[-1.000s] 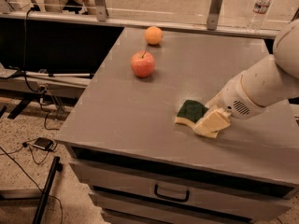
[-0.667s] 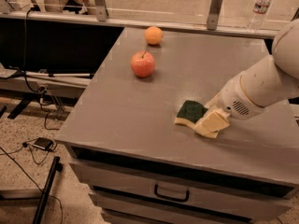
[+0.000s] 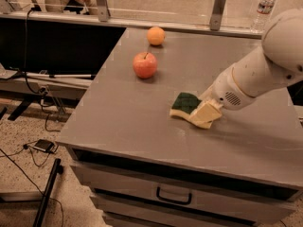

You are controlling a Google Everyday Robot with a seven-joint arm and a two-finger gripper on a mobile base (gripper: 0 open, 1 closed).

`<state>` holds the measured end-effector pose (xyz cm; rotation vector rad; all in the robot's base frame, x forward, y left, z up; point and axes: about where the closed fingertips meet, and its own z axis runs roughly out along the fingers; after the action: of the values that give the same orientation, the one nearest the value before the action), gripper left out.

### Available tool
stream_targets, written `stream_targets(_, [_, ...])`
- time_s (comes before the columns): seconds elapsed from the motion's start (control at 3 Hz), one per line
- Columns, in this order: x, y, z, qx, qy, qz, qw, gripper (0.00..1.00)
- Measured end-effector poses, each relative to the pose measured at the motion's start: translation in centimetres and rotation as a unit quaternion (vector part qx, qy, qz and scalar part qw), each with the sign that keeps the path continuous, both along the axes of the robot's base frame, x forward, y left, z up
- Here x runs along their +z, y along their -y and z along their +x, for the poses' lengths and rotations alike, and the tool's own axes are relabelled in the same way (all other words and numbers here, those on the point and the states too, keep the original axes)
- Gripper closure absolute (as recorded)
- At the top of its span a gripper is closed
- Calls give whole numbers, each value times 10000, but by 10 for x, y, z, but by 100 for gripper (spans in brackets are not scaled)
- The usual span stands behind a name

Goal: Move sponge near apple

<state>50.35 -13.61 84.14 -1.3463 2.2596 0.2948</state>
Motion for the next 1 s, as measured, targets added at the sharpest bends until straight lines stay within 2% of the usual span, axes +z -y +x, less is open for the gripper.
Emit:
stream_targets(0.33, [8,-21,62,371,373,-118,9985,100])
stream_targets(0.67, [12,-32,104,601,495,-225,9967,100])
stream_targets(1.0, [10,-41,140,988,385,-386,9936,100])
